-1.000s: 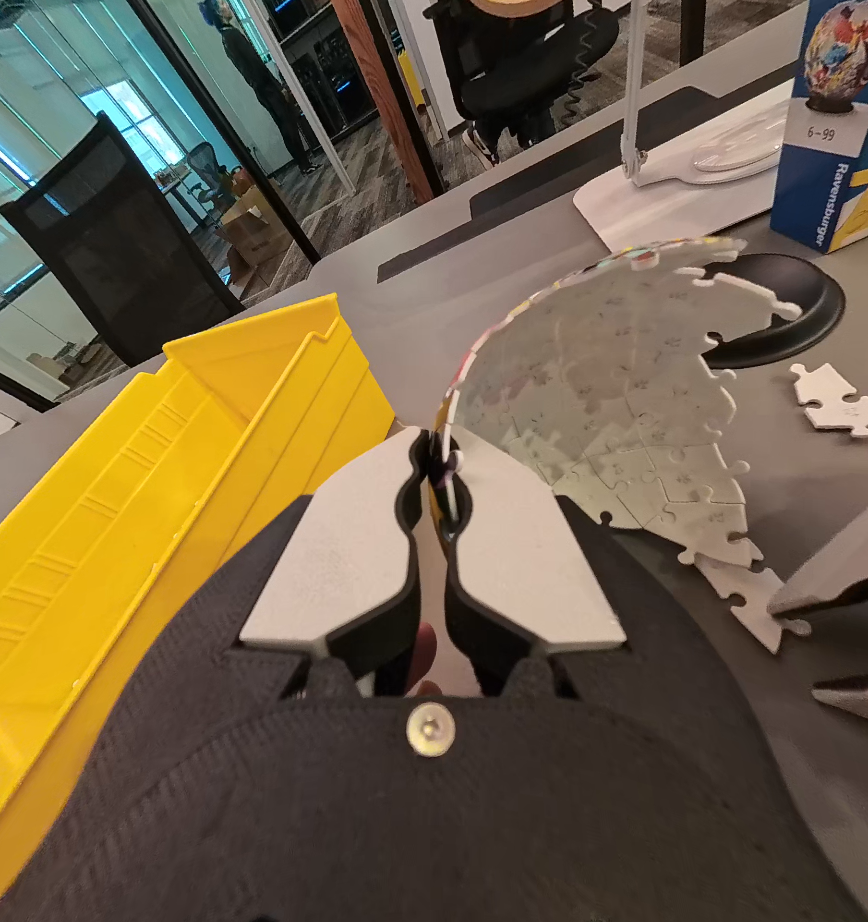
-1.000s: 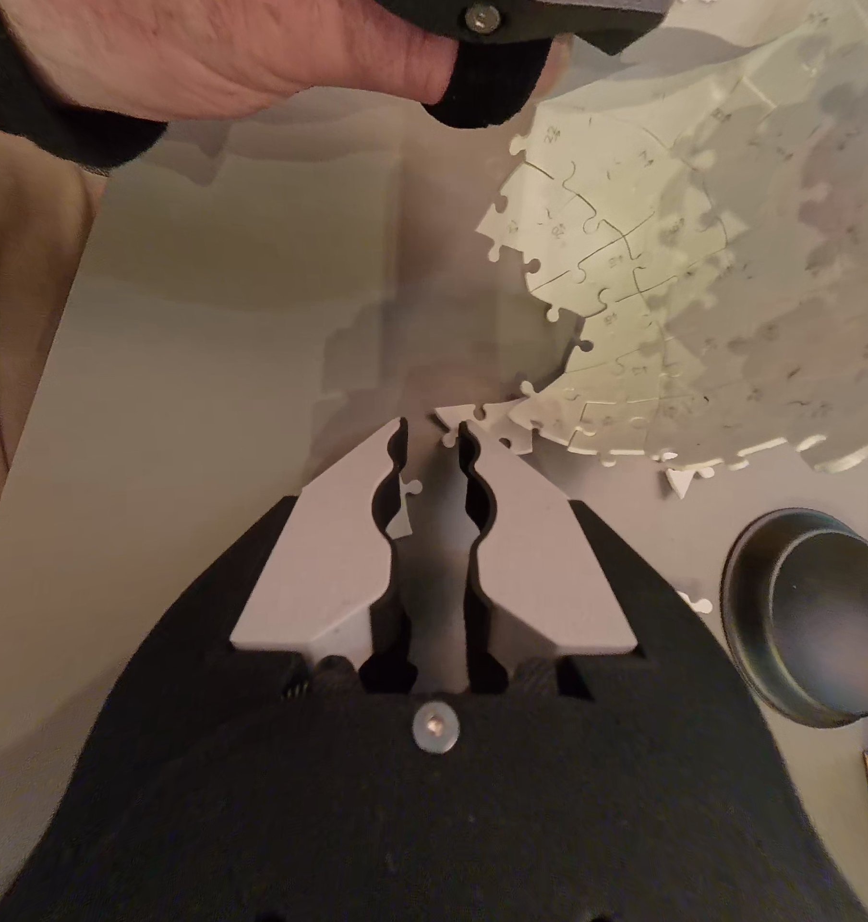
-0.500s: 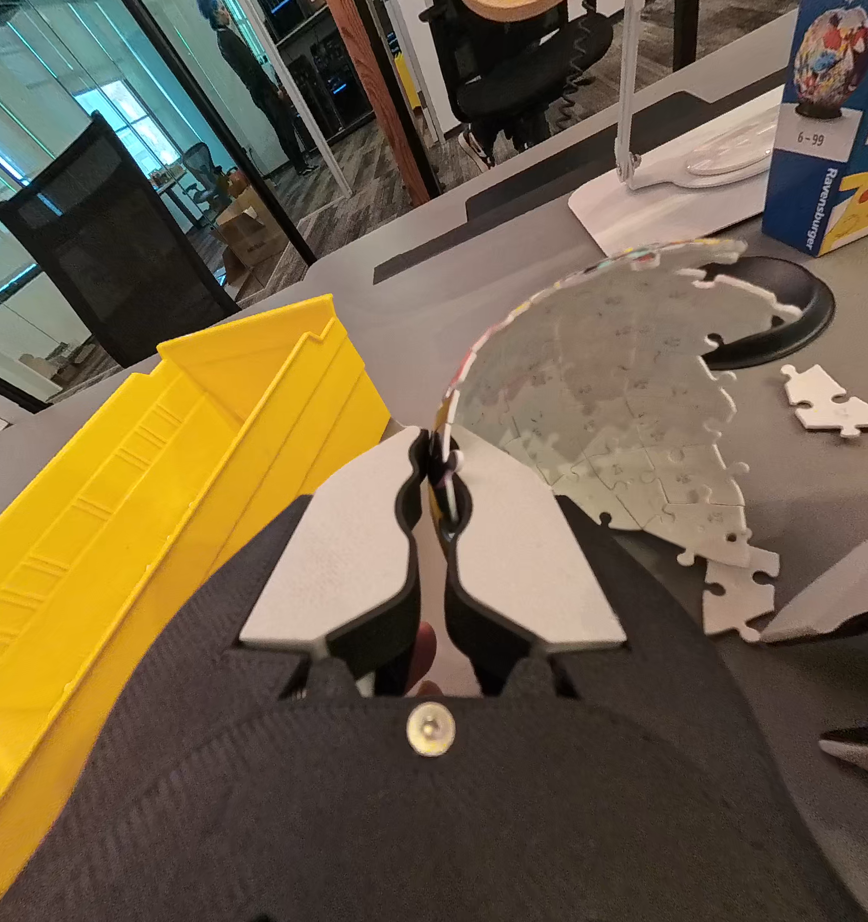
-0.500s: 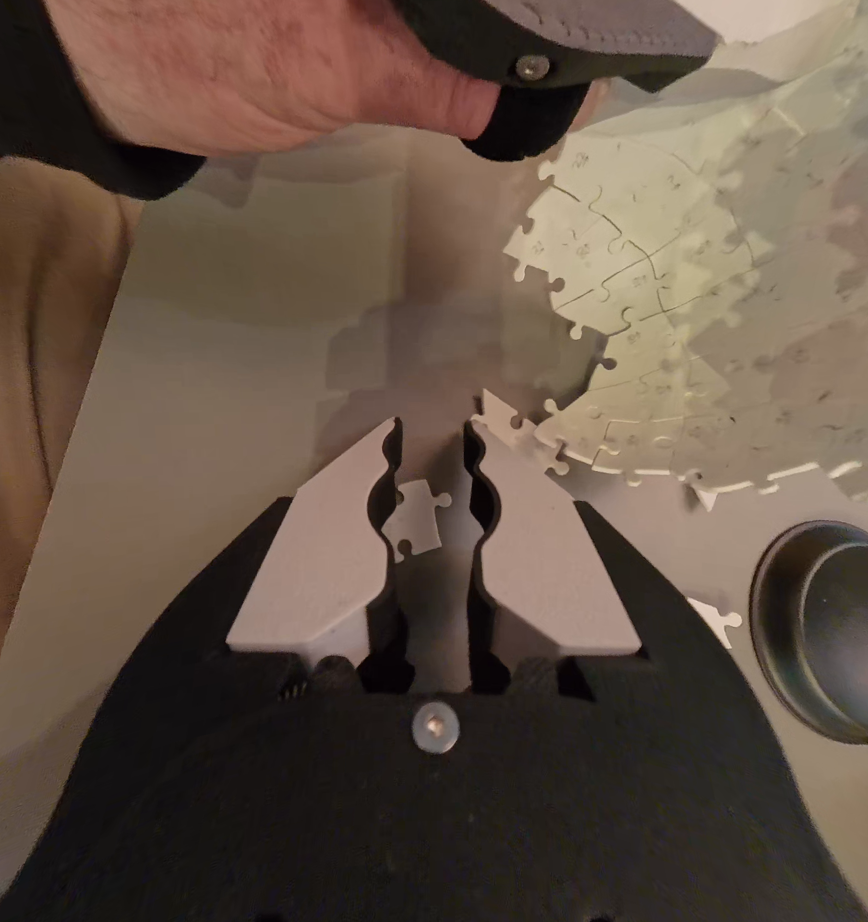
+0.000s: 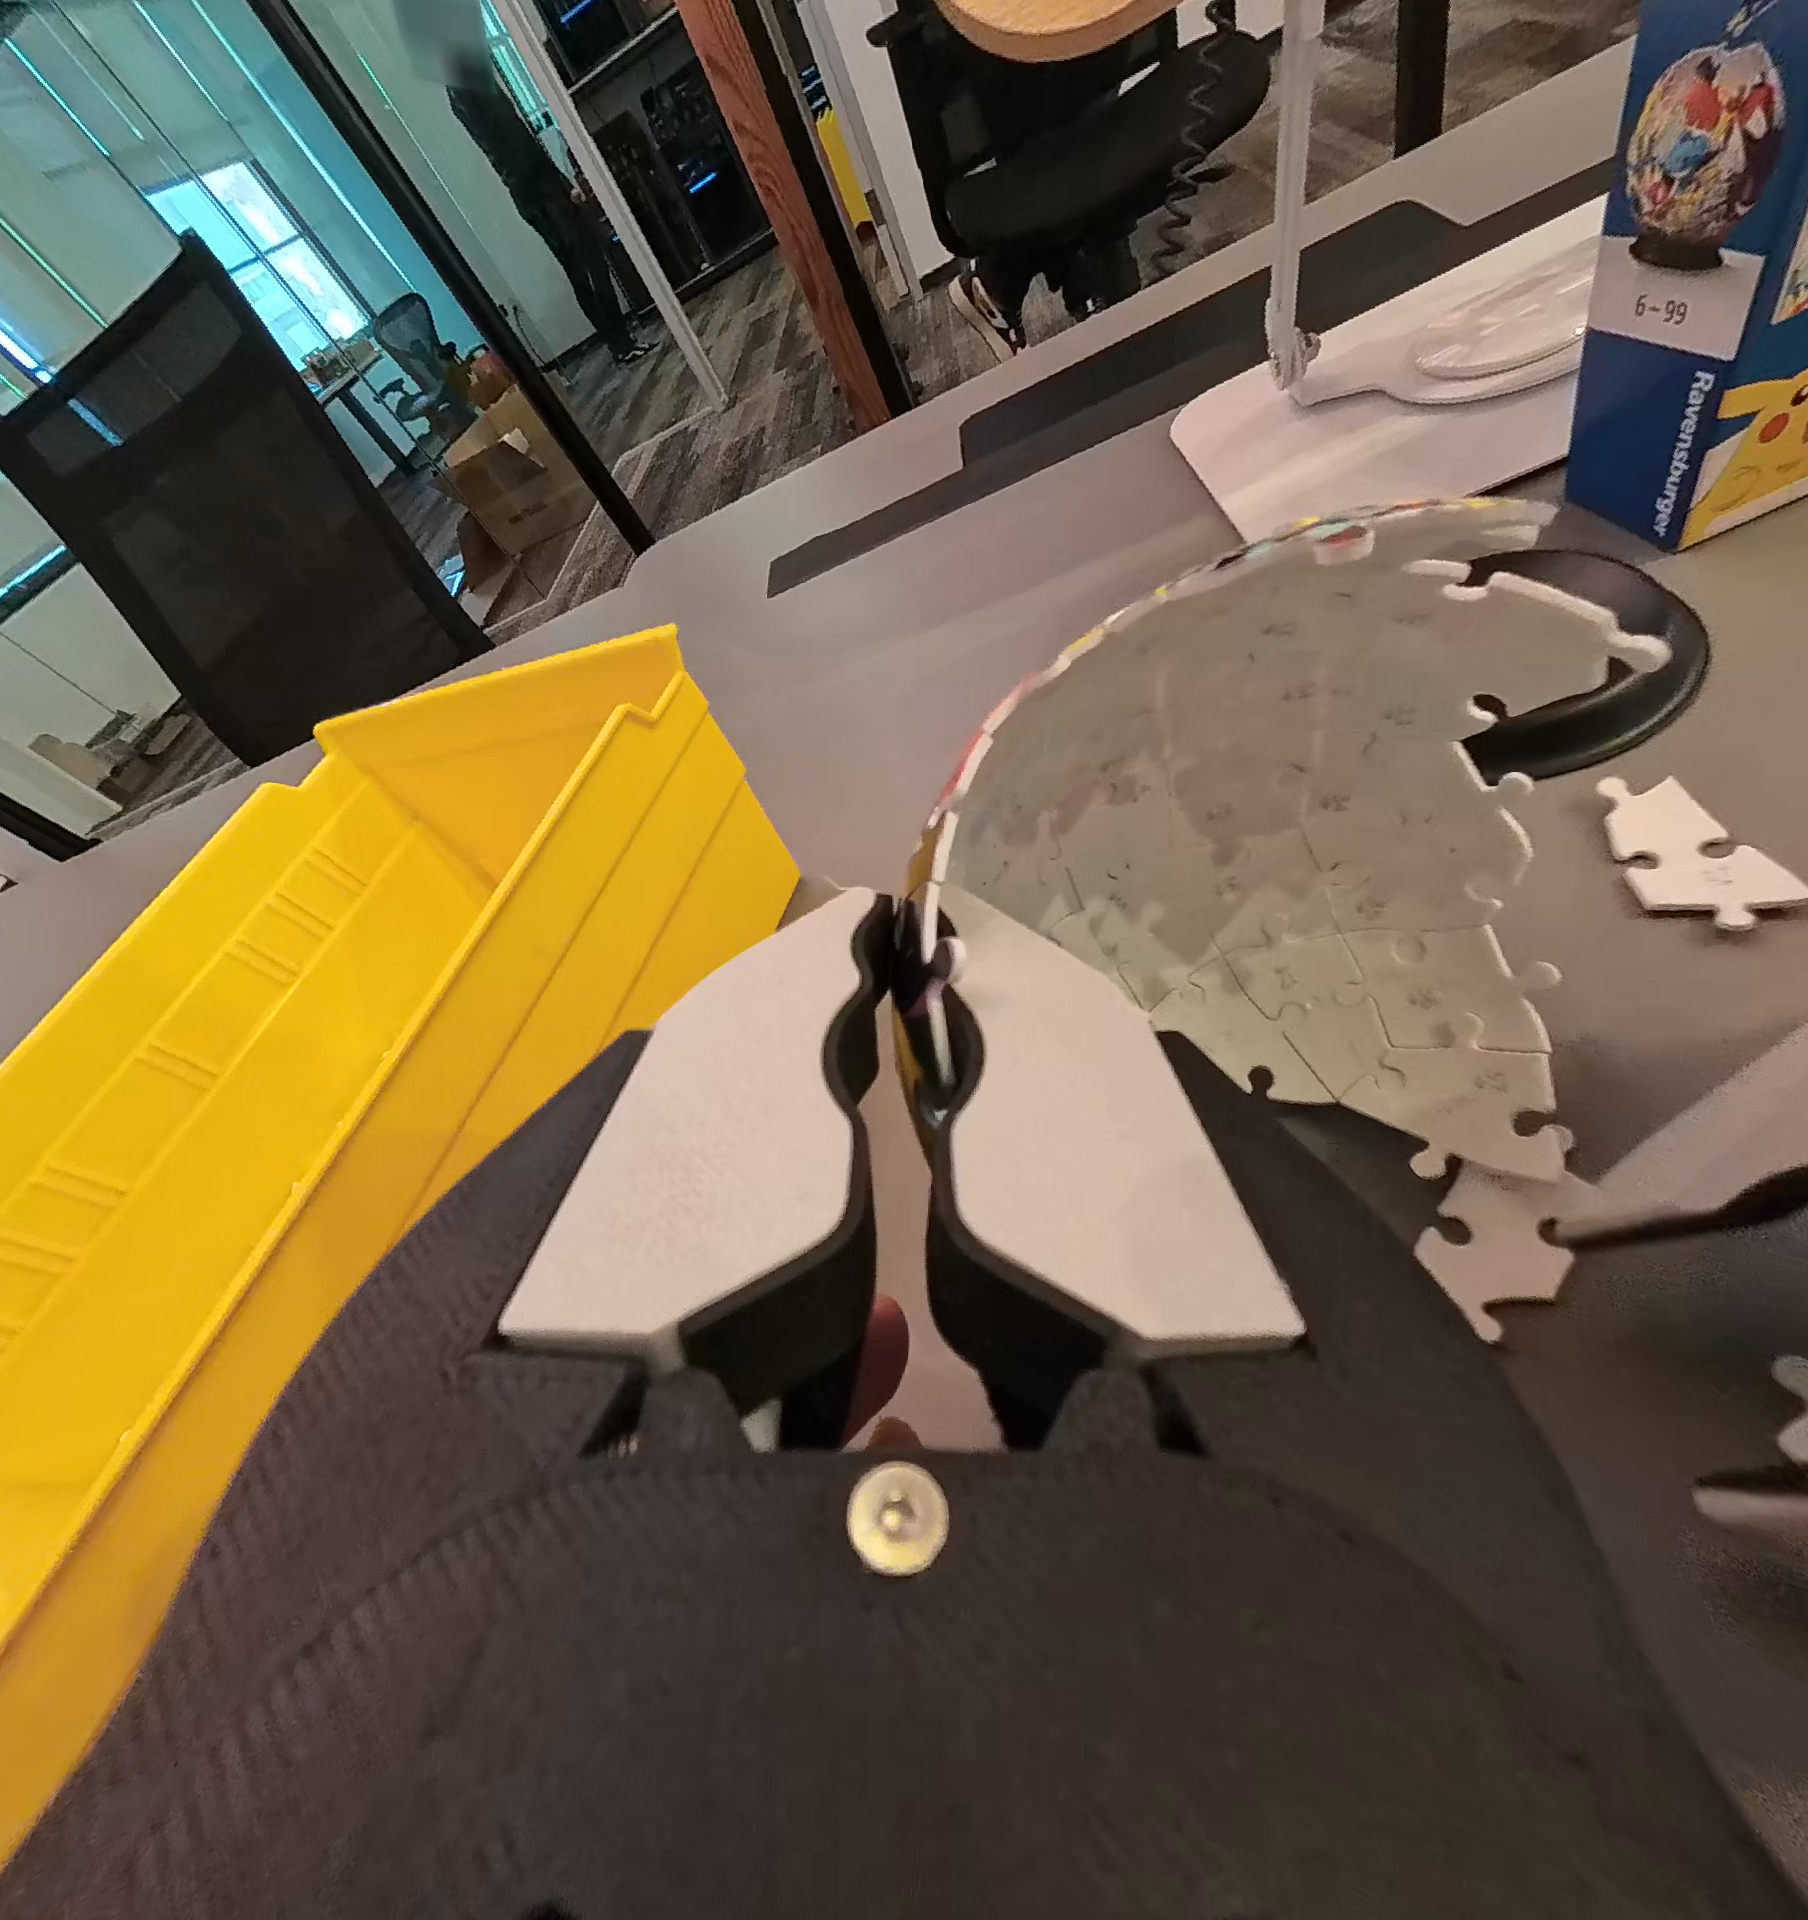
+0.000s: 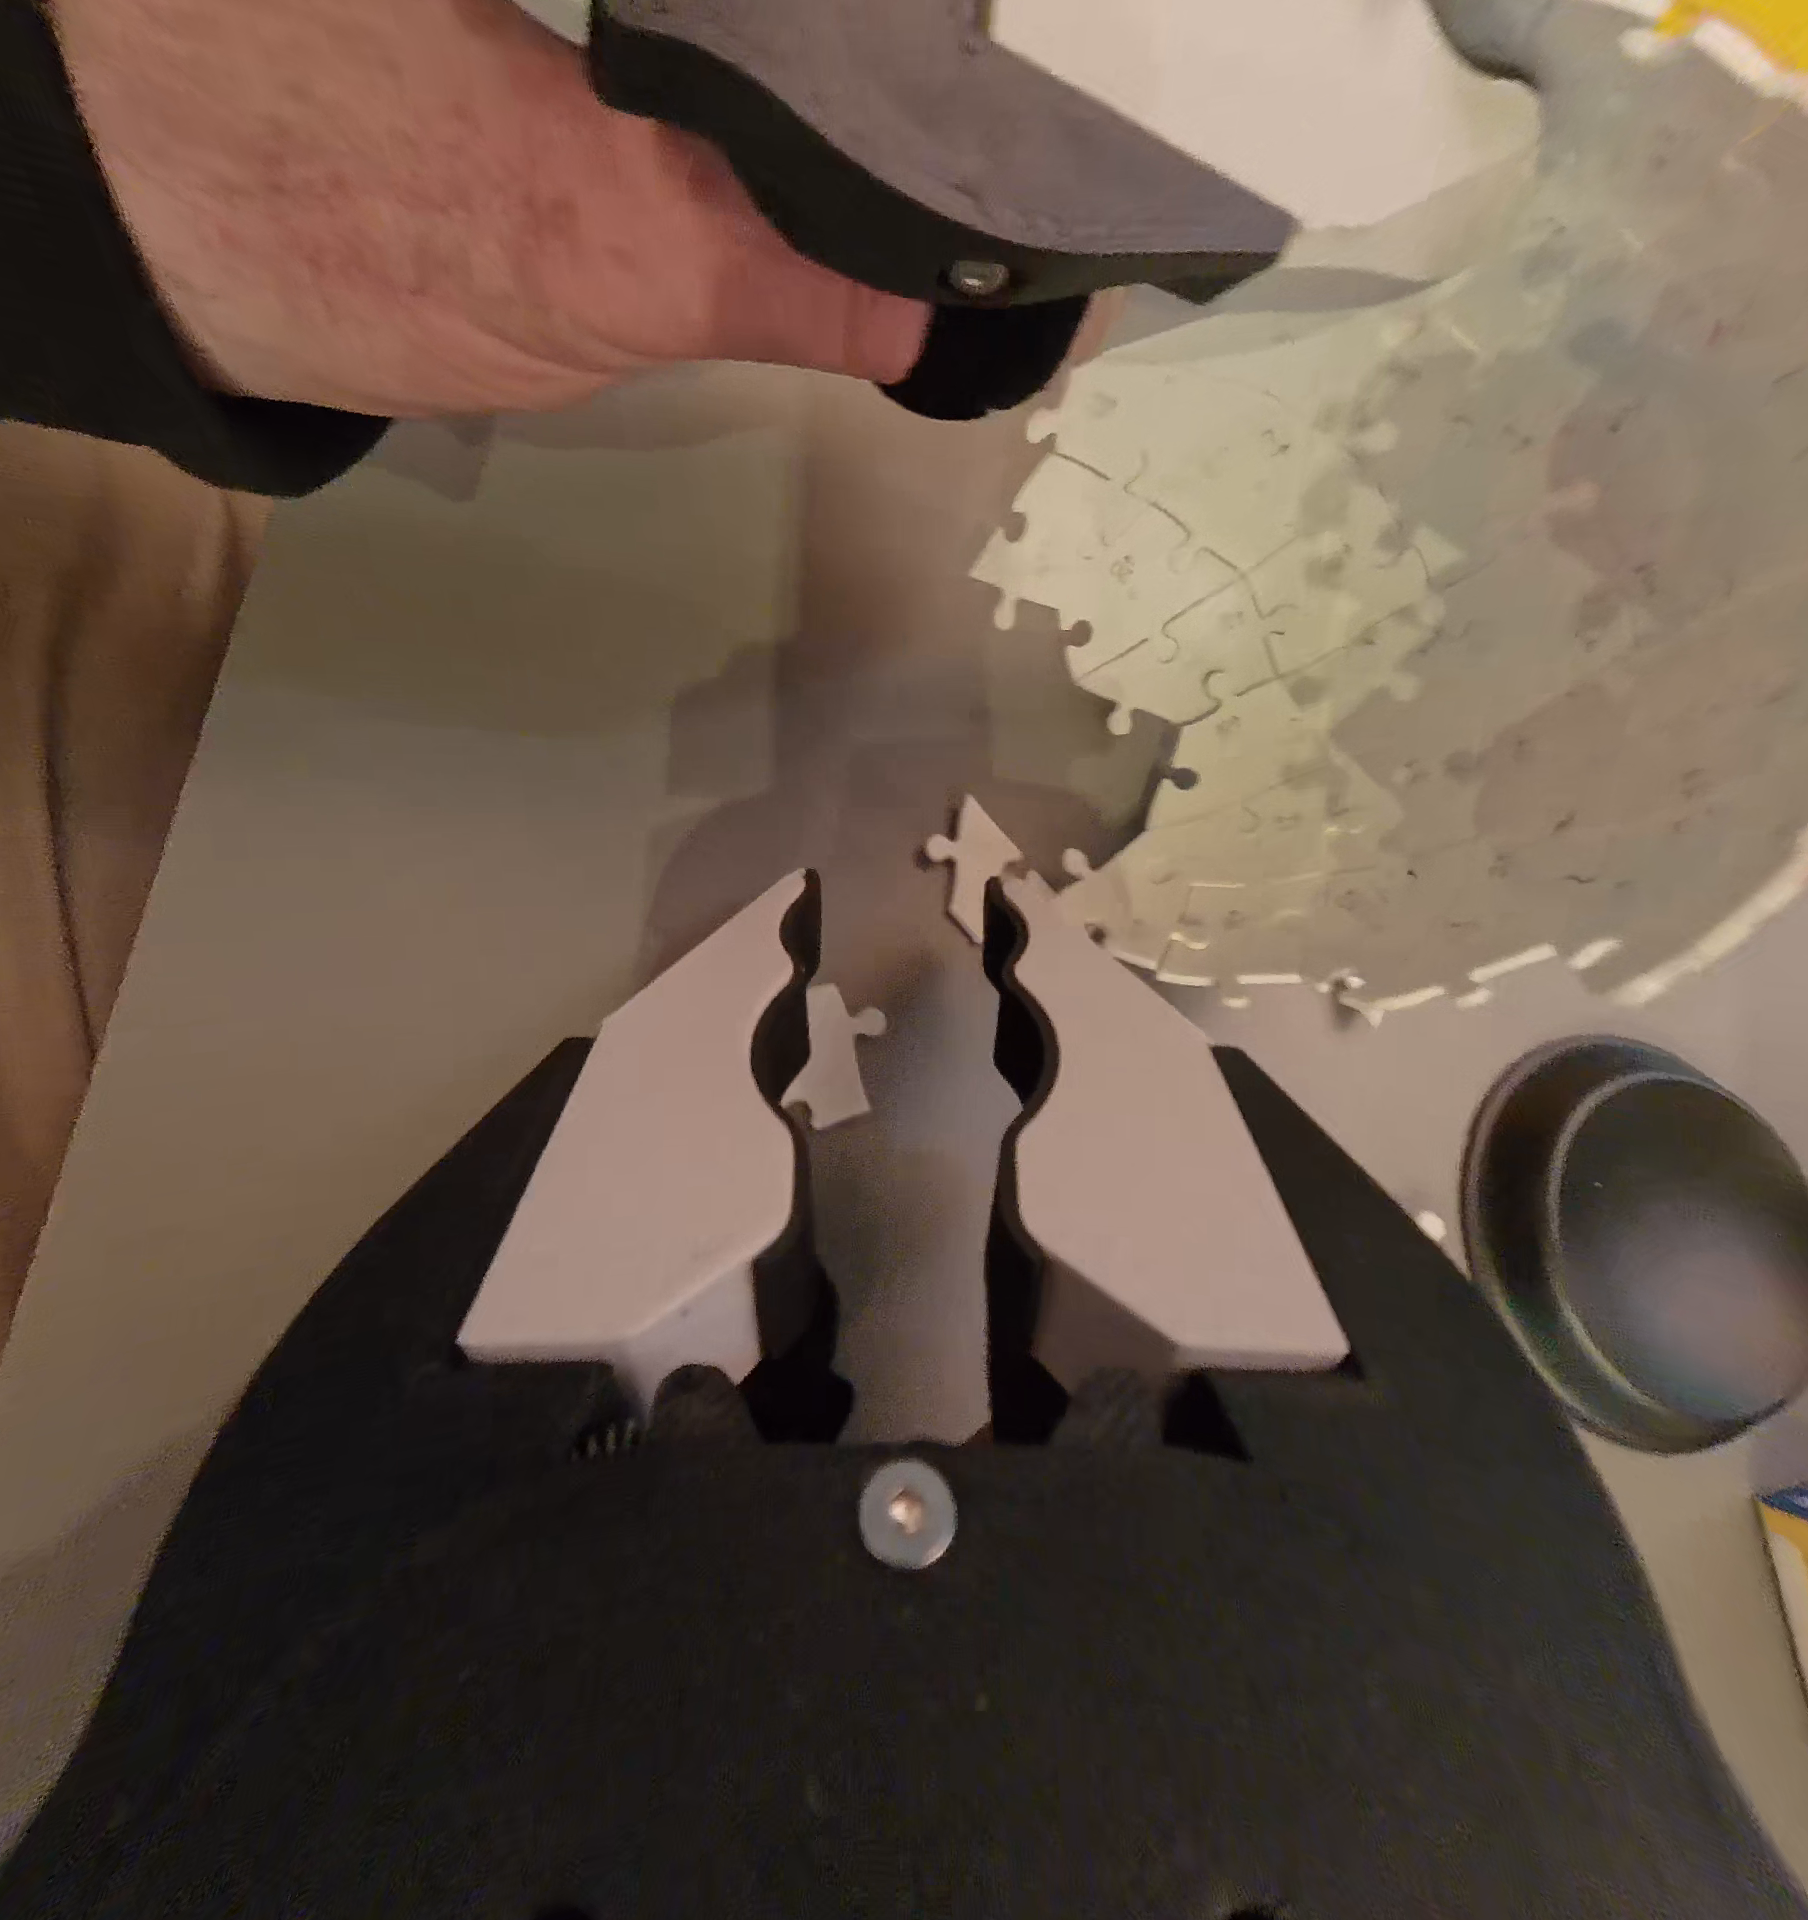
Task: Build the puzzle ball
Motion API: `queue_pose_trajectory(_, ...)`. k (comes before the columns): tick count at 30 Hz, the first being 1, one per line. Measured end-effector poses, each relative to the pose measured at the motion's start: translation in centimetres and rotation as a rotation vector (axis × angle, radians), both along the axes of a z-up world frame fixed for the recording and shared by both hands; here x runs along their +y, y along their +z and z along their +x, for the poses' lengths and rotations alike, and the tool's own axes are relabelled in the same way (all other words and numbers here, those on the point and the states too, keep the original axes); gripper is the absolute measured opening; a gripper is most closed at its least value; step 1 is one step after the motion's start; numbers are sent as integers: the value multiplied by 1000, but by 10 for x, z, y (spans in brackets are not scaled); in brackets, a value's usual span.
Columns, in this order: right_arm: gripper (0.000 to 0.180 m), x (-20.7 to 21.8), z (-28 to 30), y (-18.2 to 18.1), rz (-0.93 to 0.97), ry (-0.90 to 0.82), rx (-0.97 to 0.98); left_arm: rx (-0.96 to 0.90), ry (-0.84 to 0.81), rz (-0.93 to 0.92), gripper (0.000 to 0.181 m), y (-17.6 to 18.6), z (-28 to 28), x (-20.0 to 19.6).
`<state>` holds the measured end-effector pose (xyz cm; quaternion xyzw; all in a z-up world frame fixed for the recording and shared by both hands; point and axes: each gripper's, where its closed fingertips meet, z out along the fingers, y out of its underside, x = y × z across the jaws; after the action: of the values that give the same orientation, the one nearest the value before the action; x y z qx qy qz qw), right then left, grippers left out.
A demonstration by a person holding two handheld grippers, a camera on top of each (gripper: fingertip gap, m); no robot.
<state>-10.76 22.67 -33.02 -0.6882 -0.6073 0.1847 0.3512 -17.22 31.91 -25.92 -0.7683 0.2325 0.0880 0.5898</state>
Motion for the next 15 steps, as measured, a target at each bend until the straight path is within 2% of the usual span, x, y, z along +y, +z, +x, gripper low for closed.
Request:
queue_pose_trajectory(3, 29, 5, 9, 2, -10, -8, 9, -5, 7, -5, 5, 0, 2, -2)
queue_pose_trajectory(6, 22, 4, 14, -4, -27, 20, -23, -5, 16, -7, 5, 1, 2, -3)
queue_pose_trajectory(11, 31, 14, 19, -13, -23, -8, -46, -16, 58, -1, 5, 6, -11, 2)
queue_pose_trajectory(15, 30, 12, 14, -17, -25, 5, -45, -20, 76, 4, 5, 9, -17, 5)
